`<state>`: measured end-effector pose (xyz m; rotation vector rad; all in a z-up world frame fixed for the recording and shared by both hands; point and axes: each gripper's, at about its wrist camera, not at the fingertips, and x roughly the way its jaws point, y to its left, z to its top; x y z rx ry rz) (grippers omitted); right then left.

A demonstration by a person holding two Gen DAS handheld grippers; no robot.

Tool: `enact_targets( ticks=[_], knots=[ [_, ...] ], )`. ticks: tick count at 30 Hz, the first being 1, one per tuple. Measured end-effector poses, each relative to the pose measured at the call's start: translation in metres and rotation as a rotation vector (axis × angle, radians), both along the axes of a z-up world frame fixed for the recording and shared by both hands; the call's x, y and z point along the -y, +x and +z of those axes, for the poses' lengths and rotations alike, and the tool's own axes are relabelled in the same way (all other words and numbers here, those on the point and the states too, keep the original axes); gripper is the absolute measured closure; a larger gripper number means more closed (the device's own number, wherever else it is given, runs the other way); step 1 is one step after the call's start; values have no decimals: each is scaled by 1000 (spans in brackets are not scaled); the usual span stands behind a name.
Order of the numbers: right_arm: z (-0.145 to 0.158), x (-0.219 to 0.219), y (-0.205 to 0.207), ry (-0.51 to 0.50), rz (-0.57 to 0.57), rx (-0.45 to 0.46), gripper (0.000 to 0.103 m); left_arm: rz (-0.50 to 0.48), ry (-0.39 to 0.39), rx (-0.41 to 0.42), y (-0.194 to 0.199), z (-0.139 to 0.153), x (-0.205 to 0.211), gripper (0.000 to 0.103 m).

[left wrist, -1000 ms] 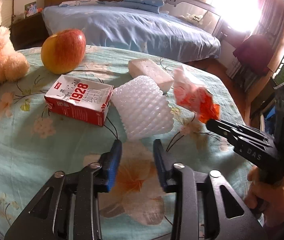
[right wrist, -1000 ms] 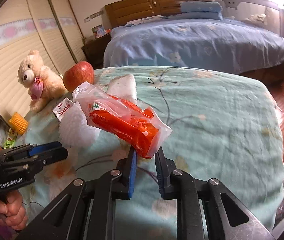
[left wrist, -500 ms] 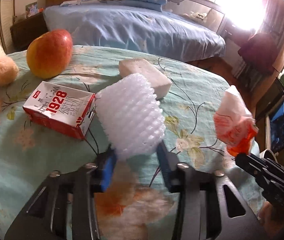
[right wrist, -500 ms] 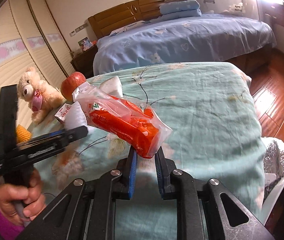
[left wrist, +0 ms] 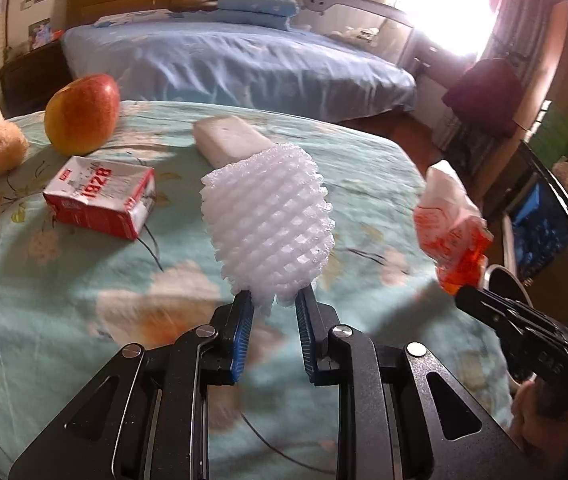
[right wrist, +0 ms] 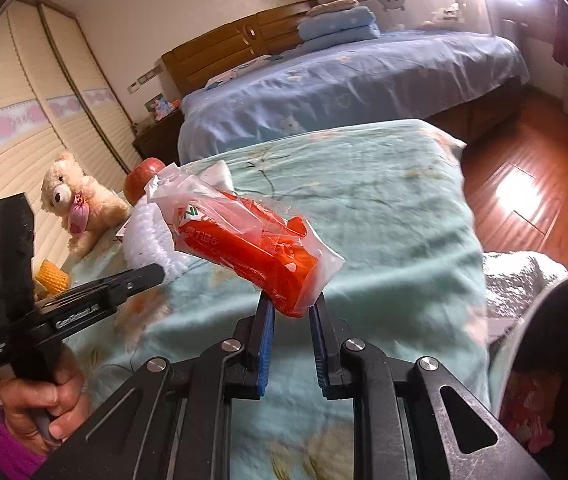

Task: Collect trash
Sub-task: 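Carry the foam net and the clear plastic bag over the bin with both tools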

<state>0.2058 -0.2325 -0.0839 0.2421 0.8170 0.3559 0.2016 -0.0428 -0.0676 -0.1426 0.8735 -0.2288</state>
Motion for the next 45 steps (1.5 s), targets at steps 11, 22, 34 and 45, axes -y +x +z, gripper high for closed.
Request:
enact_targets(
  ticks=[11, 22, 34, 45],
  knots=[
    [2, 27, -42, 3, -77, 11, 85, -128, 0, 10, -36, 7, 45, 83],
    [0, 64, -80, 17, -184, 15, 85, -245, 13, 26, -59, 13, 90, 83],
    [-4, 97, -108, 36, -278, 20, 85, -347, 44, 56, -79, 20, 136, 83],
    [-7, 119, -122, 42, -339, 26, 85, -408, 55, 58, -88, 21, 166, 83]
  ],
)
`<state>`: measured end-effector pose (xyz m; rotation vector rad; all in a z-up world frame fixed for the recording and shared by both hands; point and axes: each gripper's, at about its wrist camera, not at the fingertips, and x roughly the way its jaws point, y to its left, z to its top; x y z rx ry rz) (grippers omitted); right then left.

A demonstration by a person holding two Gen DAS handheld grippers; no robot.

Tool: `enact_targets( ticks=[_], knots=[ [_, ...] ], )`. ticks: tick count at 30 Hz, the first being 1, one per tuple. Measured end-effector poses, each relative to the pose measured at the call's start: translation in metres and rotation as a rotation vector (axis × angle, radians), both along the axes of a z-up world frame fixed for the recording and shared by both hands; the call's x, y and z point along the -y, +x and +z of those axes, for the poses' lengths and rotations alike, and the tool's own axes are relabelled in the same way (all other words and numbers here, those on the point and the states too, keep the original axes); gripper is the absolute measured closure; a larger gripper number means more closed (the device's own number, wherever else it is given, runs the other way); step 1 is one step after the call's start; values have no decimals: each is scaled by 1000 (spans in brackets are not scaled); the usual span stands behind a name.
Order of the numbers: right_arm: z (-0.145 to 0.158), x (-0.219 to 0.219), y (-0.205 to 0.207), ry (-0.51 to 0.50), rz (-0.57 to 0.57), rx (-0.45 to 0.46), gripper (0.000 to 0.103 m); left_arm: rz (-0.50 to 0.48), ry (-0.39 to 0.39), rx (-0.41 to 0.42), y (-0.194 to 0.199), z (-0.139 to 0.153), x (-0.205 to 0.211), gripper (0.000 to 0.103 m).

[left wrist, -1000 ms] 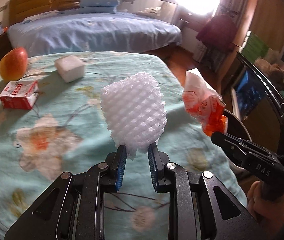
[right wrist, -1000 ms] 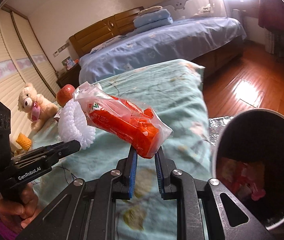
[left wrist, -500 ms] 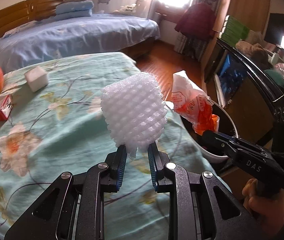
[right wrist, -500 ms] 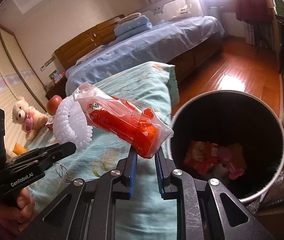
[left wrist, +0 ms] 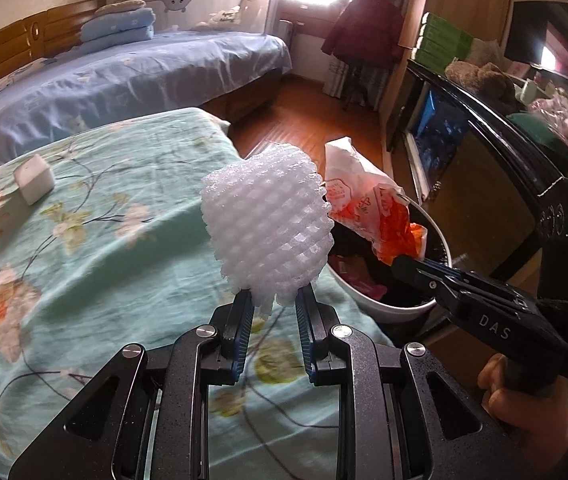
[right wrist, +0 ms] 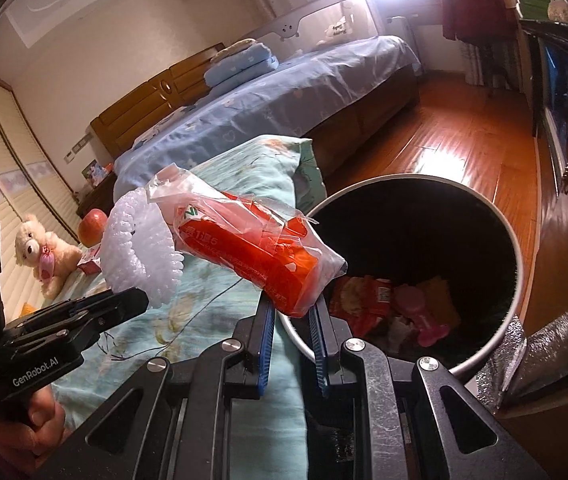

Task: Collect trash
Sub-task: 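Carry the foam net and the clear plastic bag over the bin with both tools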

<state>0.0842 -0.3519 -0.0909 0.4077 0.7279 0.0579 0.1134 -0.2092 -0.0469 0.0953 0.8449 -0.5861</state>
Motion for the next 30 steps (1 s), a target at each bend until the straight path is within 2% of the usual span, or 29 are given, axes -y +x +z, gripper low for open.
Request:
enact_targets(
  ticks=[30],
  knots=[
    [-5, 39, -13, -10, -103, -12, 85, -89, 22, -8, -1, -4, 53, 83]
  ],
)
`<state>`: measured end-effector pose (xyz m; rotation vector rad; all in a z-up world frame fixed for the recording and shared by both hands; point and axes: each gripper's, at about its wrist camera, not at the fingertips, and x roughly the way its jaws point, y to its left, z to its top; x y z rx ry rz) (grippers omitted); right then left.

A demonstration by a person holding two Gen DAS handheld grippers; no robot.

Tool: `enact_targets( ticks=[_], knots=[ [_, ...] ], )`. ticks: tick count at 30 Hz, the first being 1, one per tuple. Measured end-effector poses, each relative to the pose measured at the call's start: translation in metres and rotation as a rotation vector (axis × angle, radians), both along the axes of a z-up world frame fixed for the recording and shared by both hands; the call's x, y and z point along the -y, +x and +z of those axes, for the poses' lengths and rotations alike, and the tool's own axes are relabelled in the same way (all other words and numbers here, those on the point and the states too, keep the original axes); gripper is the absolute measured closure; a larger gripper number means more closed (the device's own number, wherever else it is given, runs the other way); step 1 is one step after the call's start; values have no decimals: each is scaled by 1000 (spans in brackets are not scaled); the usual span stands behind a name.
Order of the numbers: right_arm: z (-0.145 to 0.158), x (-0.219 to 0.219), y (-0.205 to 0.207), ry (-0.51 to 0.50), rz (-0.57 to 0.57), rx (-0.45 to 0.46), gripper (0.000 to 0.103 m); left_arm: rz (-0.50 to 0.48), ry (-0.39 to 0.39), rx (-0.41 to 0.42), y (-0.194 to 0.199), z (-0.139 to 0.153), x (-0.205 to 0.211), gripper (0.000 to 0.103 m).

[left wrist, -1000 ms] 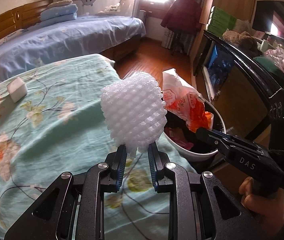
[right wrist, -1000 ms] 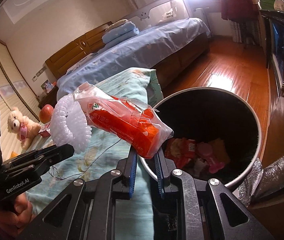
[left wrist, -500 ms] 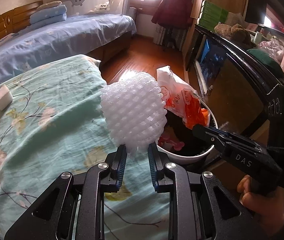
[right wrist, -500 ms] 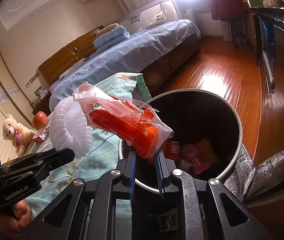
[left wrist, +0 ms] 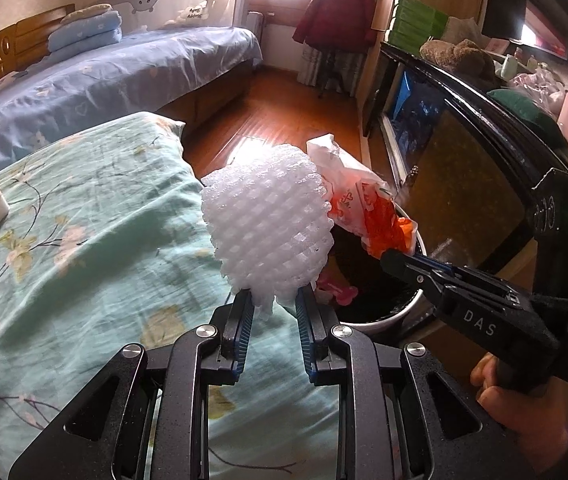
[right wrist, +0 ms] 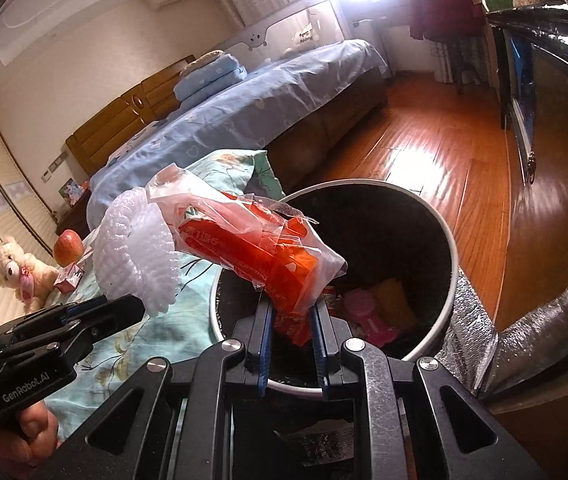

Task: Collect trash
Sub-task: 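Carry the foam net and the clear plastic bag over the bin with both tools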

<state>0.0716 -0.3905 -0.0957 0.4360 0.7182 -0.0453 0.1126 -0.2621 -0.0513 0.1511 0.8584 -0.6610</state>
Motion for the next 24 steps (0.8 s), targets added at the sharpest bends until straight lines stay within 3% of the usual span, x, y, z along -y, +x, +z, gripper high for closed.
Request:
enact_targets(
  ticks=[24],
  knots=[
    [-4, 18, 7, 0, -40, -18, 85, -19, 19, -20, 11, -9, 25, 83]
  ],
)
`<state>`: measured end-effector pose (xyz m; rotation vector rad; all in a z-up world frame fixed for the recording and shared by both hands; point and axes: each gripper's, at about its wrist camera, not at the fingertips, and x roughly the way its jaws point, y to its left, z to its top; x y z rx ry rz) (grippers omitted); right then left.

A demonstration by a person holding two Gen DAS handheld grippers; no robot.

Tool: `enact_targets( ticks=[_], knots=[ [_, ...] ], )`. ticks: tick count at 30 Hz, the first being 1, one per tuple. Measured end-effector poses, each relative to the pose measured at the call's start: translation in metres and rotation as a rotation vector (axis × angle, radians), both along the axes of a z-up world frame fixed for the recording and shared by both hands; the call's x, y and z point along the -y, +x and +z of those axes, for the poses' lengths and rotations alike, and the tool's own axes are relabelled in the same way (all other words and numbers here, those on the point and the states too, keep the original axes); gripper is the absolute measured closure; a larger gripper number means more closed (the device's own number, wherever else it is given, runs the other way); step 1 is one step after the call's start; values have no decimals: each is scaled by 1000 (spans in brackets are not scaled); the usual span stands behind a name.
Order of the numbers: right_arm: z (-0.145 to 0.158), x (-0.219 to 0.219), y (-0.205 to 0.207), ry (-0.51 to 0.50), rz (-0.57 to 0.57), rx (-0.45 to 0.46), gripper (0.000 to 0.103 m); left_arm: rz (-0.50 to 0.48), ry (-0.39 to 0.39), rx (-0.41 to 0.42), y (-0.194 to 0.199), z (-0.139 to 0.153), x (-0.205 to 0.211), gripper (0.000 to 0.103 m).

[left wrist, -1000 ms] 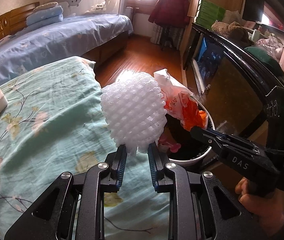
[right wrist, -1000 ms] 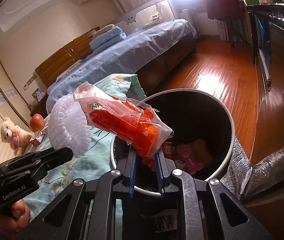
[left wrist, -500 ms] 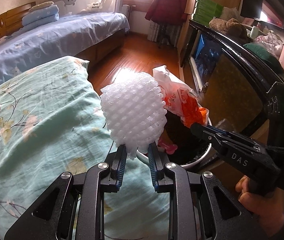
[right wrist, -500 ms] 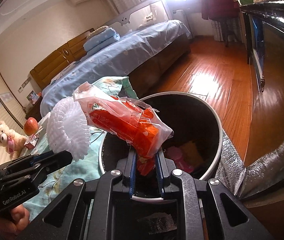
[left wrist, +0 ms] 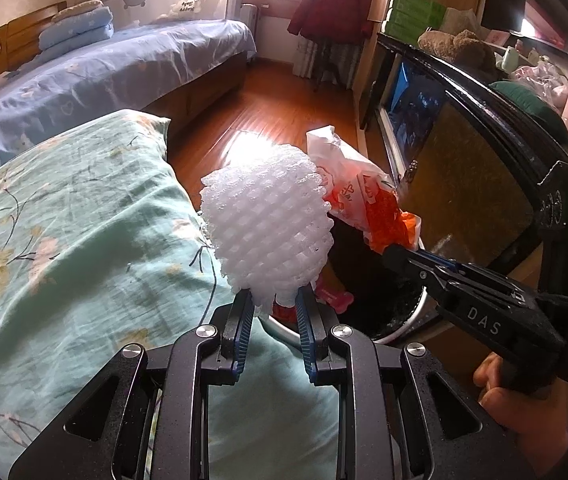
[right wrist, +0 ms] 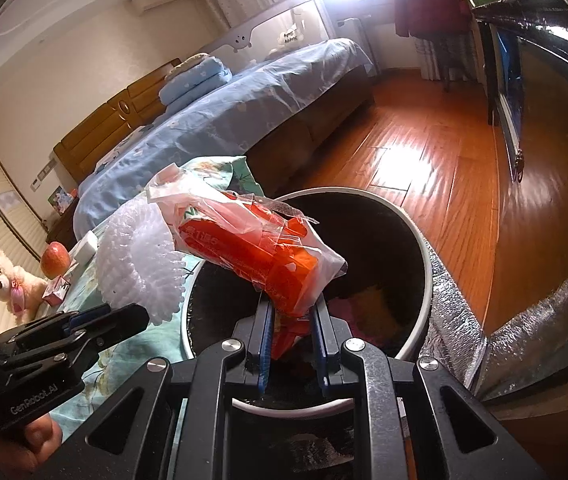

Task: Collect trash
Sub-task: 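Carry the foam net and the clear plastic bag over the bin with both tools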

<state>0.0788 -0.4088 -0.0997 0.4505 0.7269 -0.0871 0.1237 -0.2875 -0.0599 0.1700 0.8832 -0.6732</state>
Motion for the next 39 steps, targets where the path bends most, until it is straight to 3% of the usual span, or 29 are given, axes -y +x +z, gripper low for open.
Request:
enact_targets(
  ticks=[39],
  knots=[
    [-3, 14, 4, 16, -9, -14, 84, -16, 17, -15, 9, -2, 24, 79]
  ],
)
